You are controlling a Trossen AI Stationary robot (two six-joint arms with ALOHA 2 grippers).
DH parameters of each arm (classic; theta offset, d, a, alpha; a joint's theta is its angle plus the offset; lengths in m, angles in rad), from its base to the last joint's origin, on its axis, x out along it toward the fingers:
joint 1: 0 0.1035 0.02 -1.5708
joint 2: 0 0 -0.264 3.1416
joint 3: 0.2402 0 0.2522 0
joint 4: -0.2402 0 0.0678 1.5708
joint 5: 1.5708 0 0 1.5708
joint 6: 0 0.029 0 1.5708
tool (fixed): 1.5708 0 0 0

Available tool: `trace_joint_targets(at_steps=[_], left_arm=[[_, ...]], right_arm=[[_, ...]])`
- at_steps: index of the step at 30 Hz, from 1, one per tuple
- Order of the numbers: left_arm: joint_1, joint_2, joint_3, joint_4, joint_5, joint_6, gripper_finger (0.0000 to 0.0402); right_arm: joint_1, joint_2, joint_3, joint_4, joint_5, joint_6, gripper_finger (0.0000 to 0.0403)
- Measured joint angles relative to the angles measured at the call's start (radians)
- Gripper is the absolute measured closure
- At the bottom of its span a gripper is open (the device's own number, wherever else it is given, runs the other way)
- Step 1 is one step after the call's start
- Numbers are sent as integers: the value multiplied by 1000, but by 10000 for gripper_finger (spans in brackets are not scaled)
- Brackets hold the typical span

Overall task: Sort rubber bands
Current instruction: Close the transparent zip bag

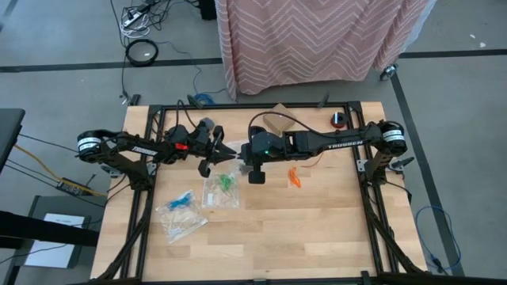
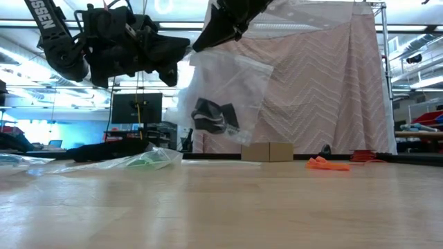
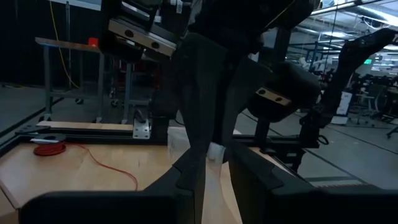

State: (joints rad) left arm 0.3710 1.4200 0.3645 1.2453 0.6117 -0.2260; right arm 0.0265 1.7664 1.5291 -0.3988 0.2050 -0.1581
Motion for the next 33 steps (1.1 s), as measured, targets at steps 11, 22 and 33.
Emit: trace_joint_targets(at_steps=[11,22,33], left_arm=[[0,0,0,-10,0,-2,323],[0,0,0,-10,1,-7,353],[-1,0,0,-10,-4,-7,398]], right_arm=[[0,0,0,9,0,0,403],[-1,0,0,15,-21,-1,403],[-1,0,0,2,-16,-1,403]])
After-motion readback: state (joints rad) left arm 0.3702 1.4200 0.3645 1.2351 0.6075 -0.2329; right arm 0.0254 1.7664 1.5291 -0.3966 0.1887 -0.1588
